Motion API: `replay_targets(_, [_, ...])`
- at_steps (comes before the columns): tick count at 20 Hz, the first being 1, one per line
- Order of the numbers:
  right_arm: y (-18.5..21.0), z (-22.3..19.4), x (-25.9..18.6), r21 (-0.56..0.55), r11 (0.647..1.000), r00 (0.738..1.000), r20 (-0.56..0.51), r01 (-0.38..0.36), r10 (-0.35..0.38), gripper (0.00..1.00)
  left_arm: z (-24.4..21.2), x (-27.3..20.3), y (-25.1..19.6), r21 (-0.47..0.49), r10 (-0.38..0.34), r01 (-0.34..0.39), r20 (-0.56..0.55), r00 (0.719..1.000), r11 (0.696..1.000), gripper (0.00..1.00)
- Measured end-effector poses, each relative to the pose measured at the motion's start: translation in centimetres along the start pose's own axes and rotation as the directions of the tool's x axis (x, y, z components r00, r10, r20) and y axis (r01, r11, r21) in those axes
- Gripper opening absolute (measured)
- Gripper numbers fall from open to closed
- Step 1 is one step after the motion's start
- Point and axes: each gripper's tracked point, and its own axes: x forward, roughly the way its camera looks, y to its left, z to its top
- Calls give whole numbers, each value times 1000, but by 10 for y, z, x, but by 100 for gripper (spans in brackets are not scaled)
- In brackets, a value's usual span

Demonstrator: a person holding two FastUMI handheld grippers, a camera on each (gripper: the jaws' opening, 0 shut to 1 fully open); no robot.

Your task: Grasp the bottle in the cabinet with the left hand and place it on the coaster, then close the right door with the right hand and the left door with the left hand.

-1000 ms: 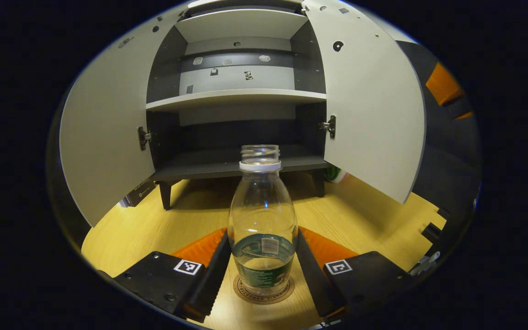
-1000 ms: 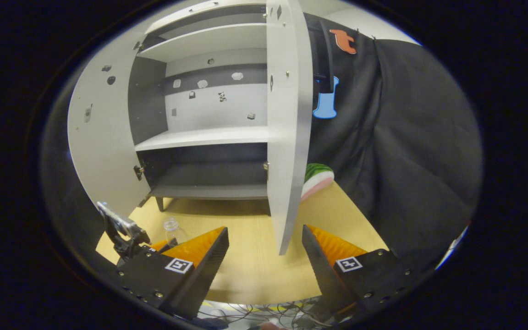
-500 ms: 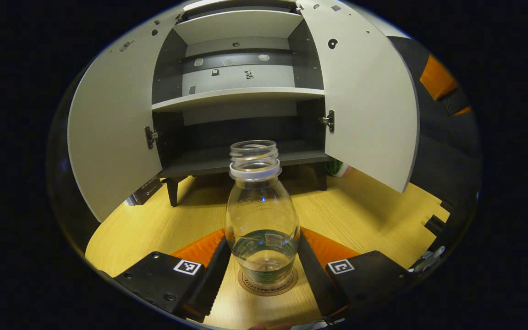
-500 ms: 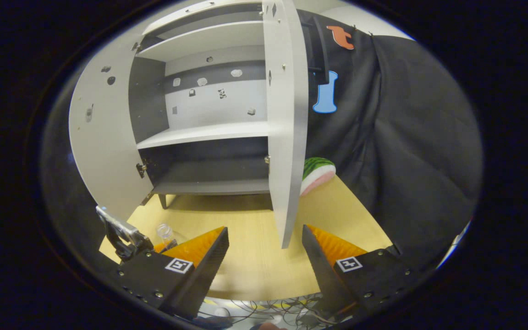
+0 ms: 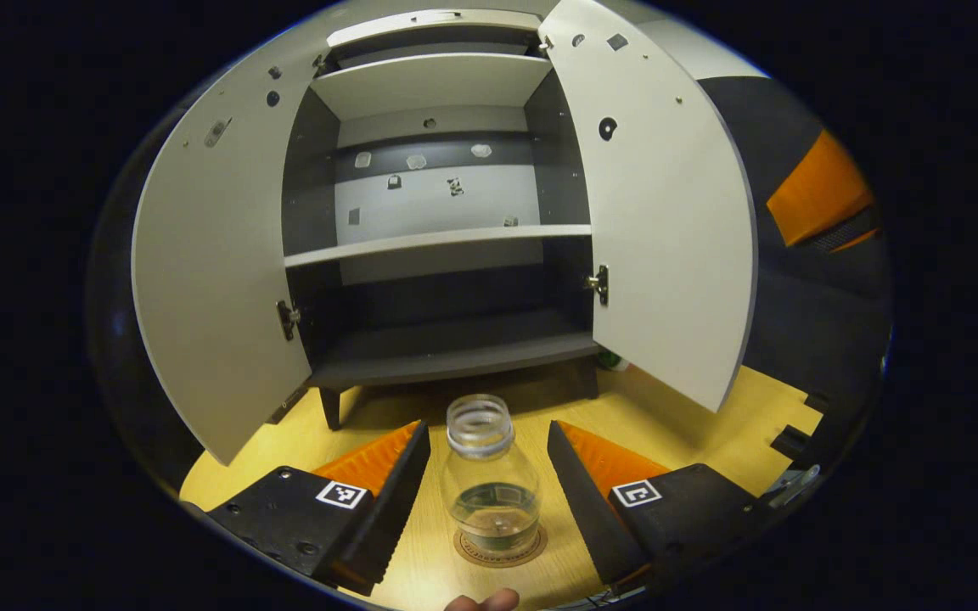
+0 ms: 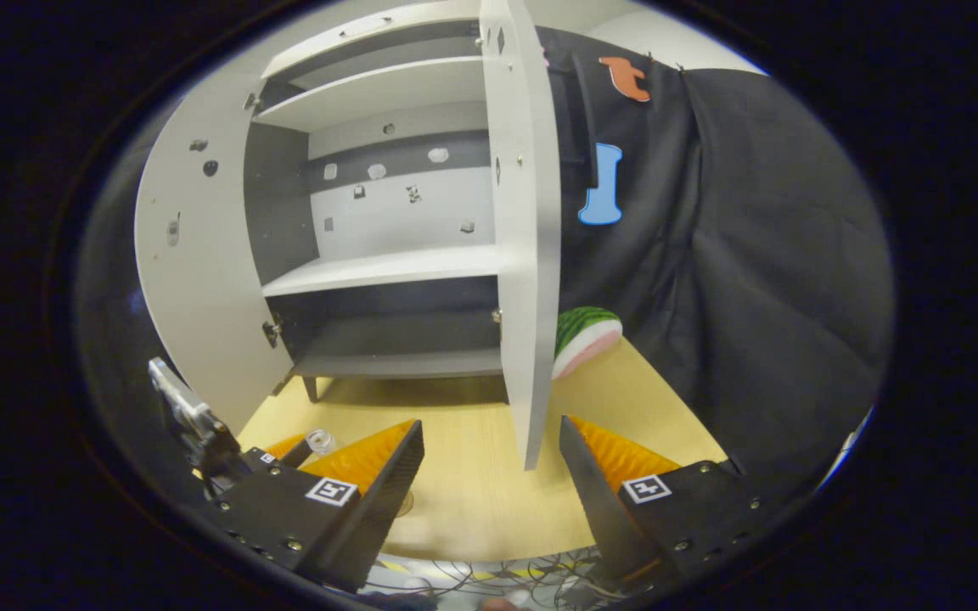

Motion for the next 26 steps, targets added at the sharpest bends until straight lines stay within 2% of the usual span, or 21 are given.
replay_targets(5, [-27, 66, -15, 13, 1000, 991, 134, 9, -10, 98, 79, -12, 9, -9, 11, -10, 99, 995, 1000, 89])
replay_targets(10, [-58, 133, -18, 18, 999, 962, 271, 26, -30, 99, 137, -28, 22, -49, 14, -6, 170, 985, 999, 89])
replay_targets(15, [-84, 167, 1, 32, 999, 947, 322, 11, -20, 98, 151, -43, 48, -73, 66, -55, 155, 986, 996, 89])
replay_targets(17, [-89, 170, 10, 40, 999, 949, 316, -6, -7, 97, 153, -46, 58, -95, 93, -80, 143, 985, 992, 89])
replay_targets(20, [-82, 173, 25, 61, 996, 947, 319, -72, 49, 98, 150, -47, 75, -96, 136, -125, 120, 983, 987, 89])
replay_targets(26, [-76, 176, 33, 24, 992, 941, 321, -124, 110, 96, 138, -53, 85, -95, 180, -172, 82, 980, 980, 89])
